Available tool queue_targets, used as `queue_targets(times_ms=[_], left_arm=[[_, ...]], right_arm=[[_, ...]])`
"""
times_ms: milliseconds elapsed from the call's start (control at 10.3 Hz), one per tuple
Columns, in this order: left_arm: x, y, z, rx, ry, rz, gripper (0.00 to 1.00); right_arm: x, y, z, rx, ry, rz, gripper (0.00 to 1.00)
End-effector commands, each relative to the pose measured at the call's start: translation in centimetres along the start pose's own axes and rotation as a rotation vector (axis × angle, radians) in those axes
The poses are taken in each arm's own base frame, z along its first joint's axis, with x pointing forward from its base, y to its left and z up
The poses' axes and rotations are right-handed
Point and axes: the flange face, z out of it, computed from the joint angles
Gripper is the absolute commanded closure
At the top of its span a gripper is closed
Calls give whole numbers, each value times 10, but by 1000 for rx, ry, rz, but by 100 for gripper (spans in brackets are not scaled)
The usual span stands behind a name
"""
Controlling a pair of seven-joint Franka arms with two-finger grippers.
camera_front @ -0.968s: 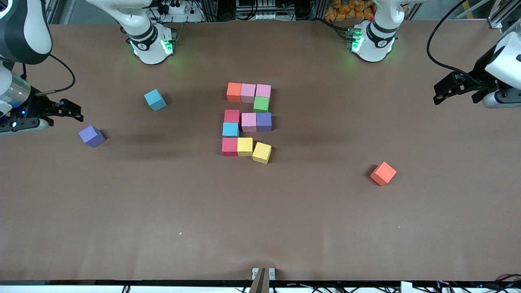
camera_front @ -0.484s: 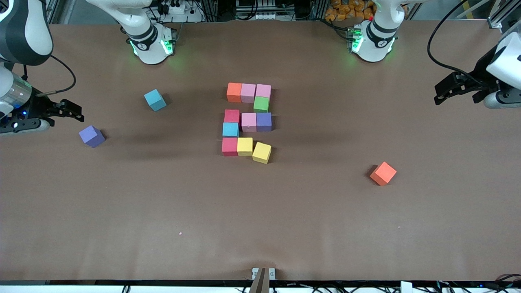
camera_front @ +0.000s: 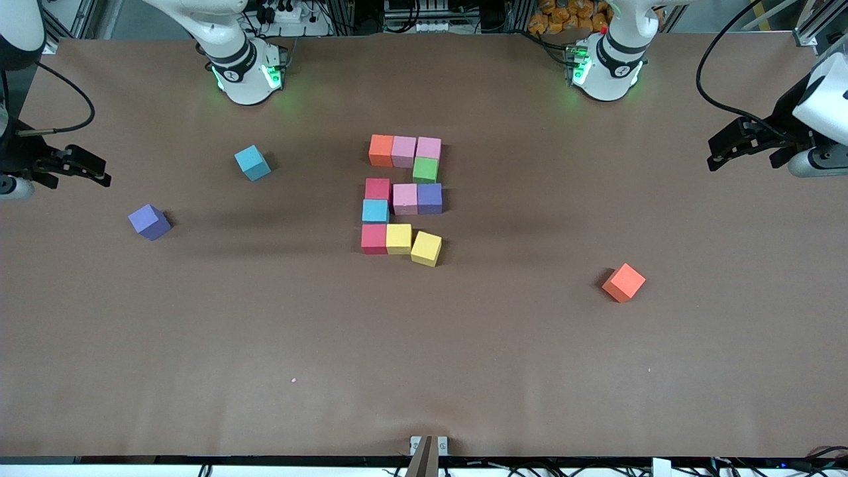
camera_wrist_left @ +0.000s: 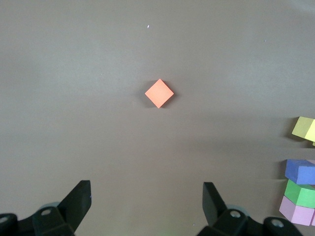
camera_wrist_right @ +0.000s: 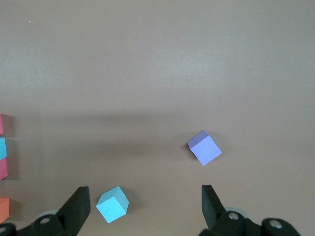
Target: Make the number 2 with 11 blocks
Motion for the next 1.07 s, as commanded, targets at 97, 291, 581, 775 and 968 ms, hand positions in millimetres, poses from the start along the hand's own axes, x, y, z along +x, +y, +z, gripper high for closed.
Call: queue_targets(times_ms=[97, 291, 581, 775, 968], left_arm=[[-1, -3, -5, -23, -8, 16, 0], [-1, -3, -4, -23, -10, 14, 0], [0, -4, -4, -22, -10, 16, 0], [1, -9, -4, -22, -8, 5, 0], [2, -15, -3, -24, -10, -6, 0]], right_arm=[[-3, -9, -12, -8, -12, 23, 0], [-10, -30, -43, -3, -34, 79, 0], [-18, -48, -93, 44, -8, 82, 0], [-24, -54, -100, 51, -12, 109, 0], [-24, -60, -100, 48, -13, 105, 0]])
